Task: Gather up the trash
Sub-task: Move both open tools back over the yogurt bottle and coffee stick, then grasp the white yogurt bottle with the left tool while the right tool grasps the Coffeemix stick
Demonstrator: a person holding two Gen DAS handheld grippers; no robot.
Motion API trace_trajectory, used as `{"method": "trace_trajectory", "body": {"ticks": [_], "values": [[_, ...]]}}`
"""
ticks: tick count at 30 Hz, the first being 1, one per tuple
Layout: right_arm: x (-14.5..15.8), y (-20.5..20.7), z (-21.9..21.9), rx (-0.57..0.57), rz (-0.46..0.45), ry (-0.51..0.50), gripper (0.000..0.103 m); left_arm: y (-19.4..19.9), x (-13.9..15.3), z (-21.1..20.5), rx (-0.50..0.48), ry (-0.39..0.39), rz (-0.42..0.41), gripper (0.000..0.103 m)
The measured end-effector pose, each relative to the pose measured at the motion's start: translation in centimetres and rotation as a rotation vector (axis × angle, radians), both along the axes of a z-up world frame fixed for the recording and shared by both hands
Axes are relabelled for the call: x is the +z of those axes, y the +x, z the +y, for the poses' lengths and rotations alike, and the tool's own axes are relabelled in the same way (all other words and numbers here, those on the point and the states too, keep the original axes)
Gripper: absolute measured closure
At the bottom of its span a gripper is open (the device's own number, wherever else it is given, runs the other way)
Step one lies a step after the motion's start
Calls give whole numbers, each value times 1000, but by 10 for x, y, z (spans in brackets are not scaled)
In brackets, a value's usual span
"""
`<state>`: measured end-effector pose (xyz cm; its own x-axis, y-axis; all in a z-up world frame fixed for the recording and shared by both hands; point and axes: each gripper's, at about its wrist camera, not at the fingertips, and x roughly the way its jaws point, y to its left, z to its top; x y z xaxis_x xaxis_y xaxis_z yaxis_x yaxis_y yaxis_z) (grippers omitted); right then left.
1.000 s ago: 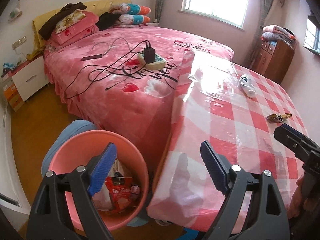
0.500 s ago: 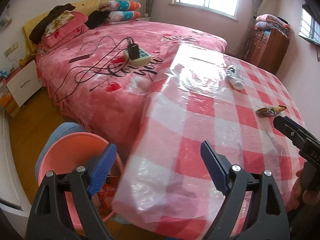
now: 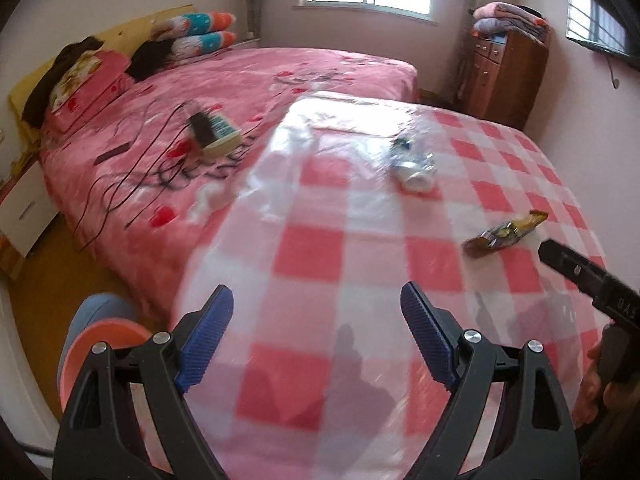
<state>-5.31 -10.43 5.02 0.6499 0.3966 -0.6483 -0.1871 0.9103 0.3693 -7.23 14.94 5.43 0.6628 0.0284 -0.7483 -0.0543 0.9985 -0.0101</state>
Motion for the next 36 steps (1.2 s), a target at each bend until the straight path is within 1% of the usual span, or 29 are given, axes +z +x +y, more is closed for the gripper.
{"method": "trace_trajectory", "body": {"ticks": [5, 7, 11, 15, 18, 21, 25, 26, 28, 30, 31, 33, 34, 36], "values": [[2, 9, -32, -56, 8, 44, 12, 47, 7, -32, -79, 35, -12, 17], [3, 12, -40, -68, 9, 52, 12, 72, 6, -46, -114, 27, -2, 17], [3, 17, -50, -81, 15, 47, 12, 115, -1, -64, -141, 6, 28, 17], [-1, 21, -55, -84, 27, 40, 12, 156, -15, -80, -148, 8, 67, 17], [-5, 23, -56, -76, 39, 42, 12, 182, -30, -84, -128, 14, 104, 17], [-6, 25, -56, -77, 42, 39, 12, 198, -40, -82, -107, 3, 131, 17], [-9, 27, -55, -70, 53, 40, 12, 211, -46, -81, -99, 3, 145, 17], [-10, 28, -55, -69, 57, 40, 12, 213, -47, -80, -97, -2, 145, 18], [-11, 29, -54, -67, 63, 39, 12, 216, -48, -79, -98, -19, 146, 24], [-13, 29, -54, -64, 69, 40, 12, 218, -50, -80, -103, -35, 156, 34], [-14, 30, -54, -62, 74, 40, 12, 218, -50, -81, -100, -29, 151, 36], [-16, 31, -54, -58, 80, 43, 12, 216, -50, -84, -100, -10, 139, 46], [-18, 32, -53, -53, 85, 45, 12, 214, -50, -85, -99, 0, 135, 48], [-20, 33, -53, -49, 94, 51, 12, 207, -49, -89, -115, -14, 132, 48]]}}
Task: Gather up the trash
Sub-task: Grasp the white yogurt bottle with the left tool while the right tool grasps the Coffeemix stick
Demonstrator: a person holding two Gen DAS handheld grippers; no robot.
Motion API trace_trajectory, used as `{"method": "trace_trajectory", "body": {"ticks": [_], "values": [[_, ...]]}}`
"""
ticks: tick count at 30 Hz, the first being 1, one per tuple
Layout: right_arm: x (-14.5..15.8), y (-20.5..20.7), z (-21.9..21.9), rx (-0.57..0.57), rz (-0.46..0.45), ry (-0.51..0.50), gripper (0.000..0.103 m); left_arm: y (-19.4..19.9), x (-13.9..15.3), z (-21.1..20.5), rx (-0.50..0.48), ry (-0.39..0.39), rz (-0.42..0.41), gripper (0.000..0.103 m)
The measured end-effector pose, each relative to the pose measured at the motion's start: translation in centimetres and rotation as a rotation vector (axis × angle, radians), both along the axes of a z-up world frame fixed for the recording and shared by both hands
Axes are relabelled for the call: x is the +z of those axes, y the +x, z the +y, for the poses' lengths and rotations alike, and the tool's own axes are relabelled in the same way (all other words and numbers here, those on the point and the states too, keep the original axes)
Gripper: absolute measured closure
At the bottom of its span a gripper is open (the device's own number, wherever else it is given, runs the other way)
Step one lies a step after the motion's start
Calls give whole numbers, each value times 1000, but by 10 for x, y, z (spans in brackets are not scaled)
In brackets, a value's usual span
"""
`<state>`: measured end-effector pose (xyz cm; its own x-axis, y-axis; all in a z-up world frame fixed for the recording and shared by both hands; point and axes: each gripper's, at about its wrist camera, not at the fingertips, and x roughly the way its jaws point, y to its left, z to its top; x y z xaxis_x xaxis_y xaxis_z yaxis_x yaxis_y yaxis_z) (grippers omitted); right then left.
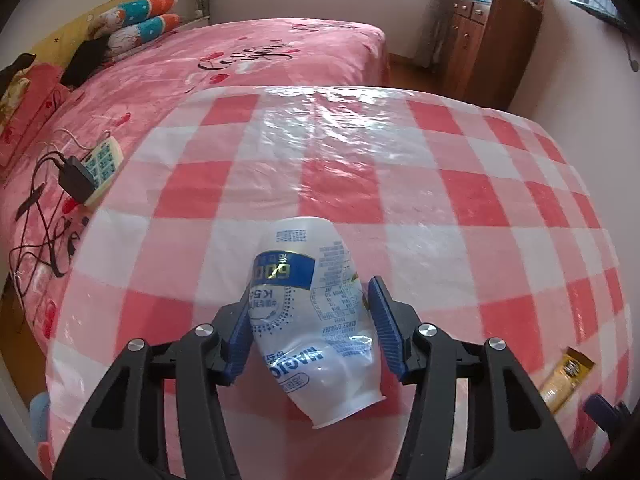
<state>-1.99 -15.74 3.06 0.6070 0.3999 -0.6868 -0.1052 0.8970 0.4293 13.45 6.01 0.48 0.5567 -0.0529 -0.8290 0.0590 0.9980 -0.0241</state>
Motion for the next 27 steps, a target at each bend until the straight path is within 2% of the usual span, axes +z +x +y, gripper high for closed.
{"method": "trace_trajectory", "body": {"ticks": [4, 10, 17, 20, 27], "values": [[-1, 1, 0, -2, 3, -12, 12, -20, 1, -14, -57, -12, -2, 49], [-3, 2, -6, -8, 4, -10, 13, -72, 3, -40, -164, -55, 5, 51], [-2, 2, -11, -17, -2, -23, 20, -130, 4, -57, -259, -142, 31, 56], [-2, 2, -6, -7, -7, -56, 26, -141, 3, -52, -254, -191, 44, 59], [-3, 9, 17, 43, -15, -155, 36, -151, 3, -23, -171, -263, 39, 73]]}}
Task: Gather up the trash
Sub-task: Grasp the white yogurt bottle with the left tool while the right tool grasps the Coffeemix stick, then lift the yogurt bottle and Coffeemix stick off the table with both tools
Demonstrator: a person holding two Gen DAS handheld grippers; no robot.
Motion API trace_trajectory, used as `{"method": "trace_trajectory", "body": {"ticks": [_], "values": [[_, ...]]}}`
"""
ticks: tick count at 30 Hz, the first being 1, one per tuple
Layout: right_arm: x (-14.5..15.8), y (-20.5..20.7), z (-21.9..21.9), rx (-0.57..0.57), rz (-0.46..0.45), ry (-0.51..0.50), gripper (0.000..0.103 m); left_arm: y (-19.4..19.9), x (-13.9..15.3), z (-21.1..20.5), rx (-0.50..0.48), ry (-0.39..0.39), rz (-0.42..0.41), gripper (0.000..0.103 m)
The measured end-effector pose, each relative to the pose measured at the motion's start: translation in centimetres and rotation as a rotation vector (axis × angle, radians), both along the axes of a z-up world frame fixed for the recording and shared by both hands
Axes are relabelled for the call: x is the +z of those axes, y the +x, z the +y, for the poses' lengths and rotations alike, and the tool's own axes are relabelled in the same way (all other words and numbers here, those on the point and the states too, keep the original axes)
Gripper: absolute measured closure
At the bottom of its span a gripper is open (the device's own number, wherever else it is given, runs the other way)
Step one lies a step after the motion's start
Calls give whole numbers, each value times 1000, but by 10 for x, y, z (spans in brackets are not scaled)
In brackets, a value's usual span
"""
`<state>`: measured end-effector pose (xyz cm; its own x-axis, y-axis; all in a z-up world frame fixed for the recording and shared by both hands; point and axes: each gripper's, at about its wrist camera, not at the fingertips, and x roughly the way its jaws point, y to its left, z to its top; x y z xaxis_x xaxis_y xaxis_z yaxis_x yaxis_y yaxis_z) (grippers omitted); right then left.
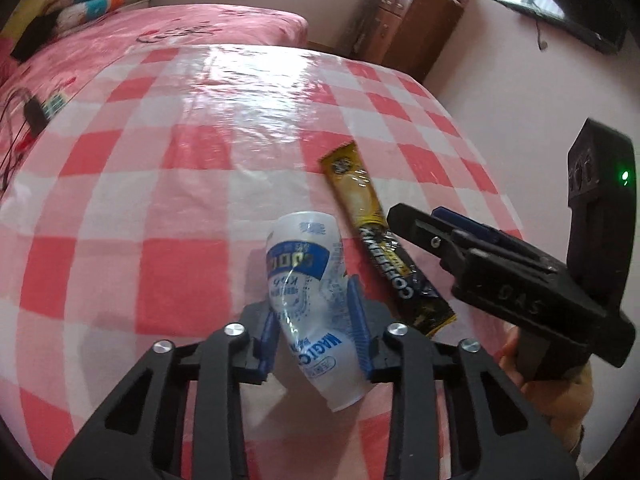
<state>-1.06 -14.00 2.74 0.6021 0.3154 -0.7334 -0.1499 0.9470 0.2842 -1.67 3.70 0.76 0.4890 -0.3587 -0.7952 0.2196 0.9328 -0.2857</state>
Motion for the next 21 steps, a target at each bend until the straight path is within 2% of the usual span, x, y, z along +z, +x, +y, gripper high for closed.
{"method": "trace_trajectory", "body": {"ticks": [4, 9, 15, 18, 21], "values": [[0, 4, 22, 36, -1, -86, 44, -6, 0, 16, 36, -22, -2, 75], [-2, 6, 41, 46, -4, -210, 48, -12, -1, 33, 73, -47, -1, 76], [-3, 5, 54, 53, -12, -294, 58, -16, 0, 42, 92, -63, -3, 77], [-4, 4, 58, 71, -20, -314, 70, -16, 0, 43, 97, -66, -6, 77], [-4, 2, 66, 80, -35, -357, 72, -19, 0, 45, 99, -73, -8, 77]]}}
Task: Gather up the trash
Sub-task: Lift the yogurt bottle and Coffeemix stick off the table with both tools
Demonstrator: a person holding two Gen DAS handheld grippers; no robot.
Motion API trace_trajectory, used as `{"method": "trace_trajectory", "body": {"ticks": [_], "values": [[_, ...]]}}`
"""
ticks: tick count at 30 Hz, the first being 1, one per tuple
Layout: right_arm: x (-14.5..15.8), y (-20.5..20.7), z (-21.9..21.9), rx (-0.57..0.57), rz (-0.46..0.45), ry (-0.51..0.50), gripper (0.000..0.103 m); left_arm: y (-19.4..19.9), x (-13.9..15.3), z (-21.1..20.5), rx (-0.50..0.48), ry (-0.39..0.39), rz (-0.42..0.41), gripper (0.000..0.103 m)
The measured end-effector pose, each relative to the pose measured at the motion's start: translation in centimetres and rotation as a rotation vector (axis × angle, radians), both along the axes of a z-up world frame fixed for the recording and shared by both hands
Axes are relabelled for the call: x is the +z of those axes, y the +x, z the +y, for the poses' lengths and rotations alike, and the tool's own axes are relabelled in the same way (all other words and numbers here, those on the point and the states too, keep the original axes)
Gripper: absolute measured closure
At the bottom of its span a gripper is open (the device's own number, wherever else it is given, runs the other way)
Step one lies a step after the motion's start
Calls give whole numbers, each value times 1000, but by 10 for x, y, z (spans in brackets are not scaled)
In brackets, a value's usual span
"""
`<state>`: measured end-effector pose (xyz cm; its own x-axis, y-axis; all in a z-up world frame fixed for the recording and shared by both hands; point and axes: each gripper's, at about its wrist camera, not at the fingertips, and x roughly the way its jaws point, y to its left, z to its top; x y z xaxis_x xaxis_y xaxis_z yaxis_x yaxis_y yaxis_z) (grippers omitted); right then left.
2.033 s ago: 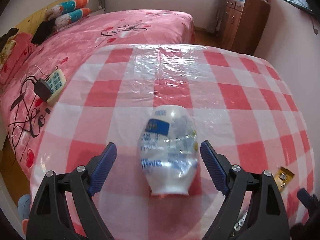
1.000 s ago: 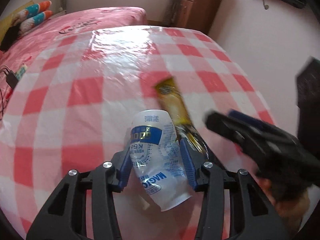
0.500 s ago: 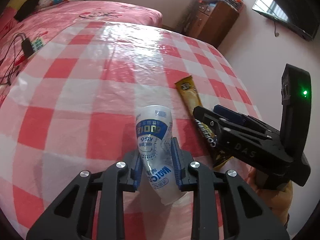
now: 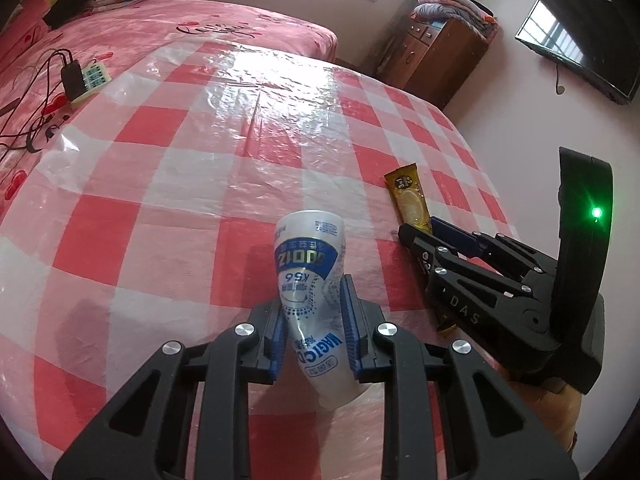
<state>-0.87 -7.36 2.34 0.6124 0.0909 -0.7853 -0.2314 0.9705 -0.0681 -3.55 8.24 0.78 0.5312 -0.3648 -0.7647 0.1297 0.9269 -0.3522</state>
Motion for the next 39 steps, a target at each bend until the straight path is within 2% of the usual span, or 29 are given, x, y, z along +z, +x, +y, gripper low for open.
{"method": "trace_trajectory", "body": {"ticks": [6, 20, 26, 31, 34, 36, 39], "values": [[0, 1, 2, 9, -3, -4, 73, -5, -1, 6, 3, -17, -5, 78], [17, -18, 17, 23, -83, -10, 75, -15, 3, 28, 11, -61, -25, 82], [23, -26, 29, 45, -104, -21, 75, -21, 6, 38, 20, -65, -35, 82], [22, -31, 40, 66, -108, -28, 75, -23, 3, 45, 27, -36, -17, 82], [22, -33, 43, 72, -110, -31, 75, -23, 0, 47, 39, 15, -20, 69], [22, -33, 44, 74, -110, -32, 75, -23, -1, 44, 37, 54, -18, 48], [21, -33, 45, 77, -109, -36, 75, -21, -3, 32, 8, 143, -41, 35]]}}
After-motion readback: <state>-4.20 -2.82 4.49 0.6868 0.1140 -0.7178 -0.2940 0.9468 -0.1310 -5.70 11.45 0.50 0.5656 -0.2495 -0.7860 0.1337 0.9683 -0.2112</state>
